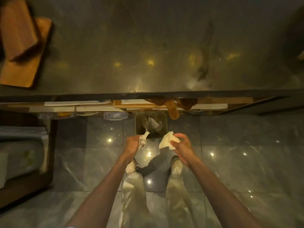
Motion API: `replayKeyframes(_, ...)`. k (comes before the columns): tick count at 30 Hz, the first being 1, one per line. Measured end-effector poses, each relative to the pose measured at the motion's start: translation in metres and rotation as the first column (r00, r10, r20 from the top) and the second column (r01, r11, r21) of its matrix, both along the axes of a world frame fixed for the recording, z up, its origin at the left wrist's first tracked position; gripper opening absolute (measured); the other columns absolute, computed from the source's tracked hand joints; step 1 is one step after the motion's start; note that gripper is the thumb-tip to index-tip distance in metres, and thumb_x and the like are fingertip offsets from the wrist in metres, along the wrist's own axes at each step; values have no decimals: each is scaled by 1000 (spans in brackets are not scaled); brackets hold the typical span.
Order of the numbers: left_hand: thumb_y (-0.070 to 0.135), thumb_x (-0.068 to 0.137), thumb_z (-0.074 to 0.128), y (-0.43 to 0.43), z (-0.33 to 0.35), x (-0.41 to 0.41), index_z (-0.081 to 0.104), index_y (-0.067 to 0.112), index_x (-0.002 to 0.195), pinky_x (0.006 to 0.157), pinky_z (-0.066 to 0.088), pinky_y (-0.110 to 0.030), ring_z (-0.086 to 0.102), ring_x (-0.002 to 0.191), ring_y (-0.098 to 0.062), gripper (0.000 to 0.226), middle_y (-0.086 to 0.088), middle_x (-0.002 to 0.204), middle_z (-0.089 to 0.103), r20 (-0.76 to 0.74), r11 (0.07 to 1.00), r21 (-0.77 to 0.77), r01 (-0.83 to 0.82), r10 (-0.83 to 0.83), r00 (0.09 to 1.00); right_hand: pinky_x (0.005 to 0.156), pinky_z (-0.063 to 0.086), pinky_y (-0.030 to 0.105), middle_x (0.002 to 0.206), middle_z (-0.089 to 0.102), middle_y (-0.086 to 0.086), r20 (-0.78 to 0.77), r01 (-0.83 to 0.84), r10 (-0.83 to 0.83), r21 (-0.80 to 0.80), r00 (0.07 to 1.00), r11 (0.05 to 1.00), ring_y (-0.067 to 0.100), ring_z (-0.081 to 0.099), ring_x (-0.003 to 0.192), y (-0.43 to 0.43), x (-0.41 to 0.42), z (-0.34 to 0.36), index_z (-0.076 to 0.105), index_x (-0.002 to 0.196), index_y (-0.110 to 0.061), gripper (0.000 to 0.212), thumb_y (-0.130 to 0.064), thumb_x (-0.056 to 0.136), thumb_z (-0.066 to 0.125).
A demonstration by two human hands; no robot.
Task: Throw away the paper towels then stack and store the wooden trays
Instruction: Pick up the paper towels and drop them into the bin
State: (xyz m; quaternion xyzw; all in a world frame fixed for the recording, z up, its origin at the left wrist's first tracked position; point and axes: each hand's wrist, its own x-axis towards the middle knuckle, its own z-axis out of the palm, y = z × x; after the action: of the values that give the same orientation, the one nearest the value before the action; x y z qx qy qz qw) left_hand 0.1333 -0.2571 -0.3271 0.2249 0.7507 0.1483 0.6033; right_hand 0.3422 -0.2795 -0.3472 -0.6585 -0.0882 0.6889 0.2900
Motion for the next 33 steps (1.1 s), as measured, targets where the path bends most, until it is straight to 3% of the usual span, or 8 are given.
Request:
replayKeyframes(3,-4,93,54,11,-70,-8,63,-10,114,62,52,-17,60,80,-26,24,-19,98,60,19,1000,25,-5,5,1000,63,59,32,108,58,13,95,47,-45,-20,995,999,27,62,90,2,-13,-62,52,109,-15,35,6,85,66)
replayKeyframes(6,-3,95,51,18,-129,-19,60,-10,122,88,56,-31,60,105,-37,29,-25,116,63,4,996,74,45,-45,999,73,59,44,115,62,20,170,10,-4,-37,985,999,38,64,104,7,-25,-123,62,105,-11,26,-1,83,72)
replayKeyframes(10,-13,94,42,11,-196,-35,59,-10,123,81,44,0,55,113,-27,34,-23,125,60,-60,984,140,110,-102,993,74,58,44,120,61,24,263,-102,99,-1,960,995,40,61,105,14,-51,-192,65,108,-7,19,-6,90,65)
replayKeyframes(13,-8,94,50,4,-240,-45,58,-16,117,96,49,-38,58,116,-45,26,-27,111,63,-64,993,115,-7,14,998,92,54,44,117,65,17,266,-154,155,-22,952,988,31,63,105,21,-67,-232,66,114,-9,23,-4,92,60)
replayKeyframes(22,28,96,55,50,-317,-30,68,4,110,95,51,-43,64,105,-36,31,-22,111,68,-153,998,66,-7,17,988,91,51,36,120,66,18,456,-316,264,39,850,948,32,63,104,52,-72,-305,64,124,-7,33,-3,91,60)
replayKeyframes(28,30,96,53,54,-345,-11,12,13,154,119,22,-52,23,146,-35,74,-15,160,16,-98,941,251,228,-209,973,112,37,36,153,36,10,519,-711,616,-22,593,702,27,40,137,65,-67,-331,27,151,-23,67,-16,94,60)
replayKeyframes(30,29,98,50,49,-352,-15,11,16,155,120,19,-49,17,148,-36,70,-17,162,10,-225,854,195,482,-439,870,114,32,32,159,25,8,548,-799,688,-58,475,598,27,33,142,57,-58,-331,17,153,-27,72,-19,95,59)
replayKeyframes(33,29,102,39,33,-343,-27,5,26,154,123,4,-44,-1,152,-32,62,-11,164,-5,-402,493,-50,869,-806,434,110,39,37,155,34,7,585,-852,729,-120,355,510,29,40,137,40,-51,-313,21,152,-37,69,-37,94,58)
